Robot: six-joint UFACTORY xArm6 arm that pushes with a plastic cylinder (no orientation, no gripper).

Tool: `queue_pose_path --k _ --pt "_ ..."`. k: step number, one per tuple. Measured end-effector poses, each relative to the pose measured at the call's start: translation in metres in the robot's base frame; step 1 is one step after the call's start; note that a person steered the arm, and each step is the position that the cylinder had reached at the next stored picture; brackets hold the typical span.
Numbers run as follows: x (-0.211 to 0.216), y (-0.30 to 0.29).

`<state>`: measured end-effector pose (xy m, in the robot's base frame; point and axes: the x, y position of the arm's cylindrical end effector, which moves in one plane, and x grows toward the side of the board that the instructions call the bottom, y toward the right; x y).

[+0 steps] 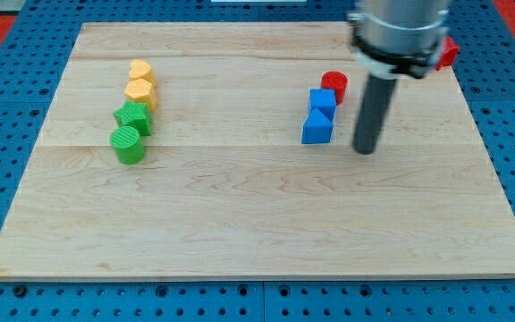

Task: Slide the red circle to the top of the blue cube

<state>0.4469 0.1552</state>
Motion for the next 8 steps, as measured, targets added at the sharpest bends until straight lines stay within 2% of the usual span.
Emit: queue_pose_path --k 2,8 --pt "-0.083 0.018" --pt "-0.09 0.001"
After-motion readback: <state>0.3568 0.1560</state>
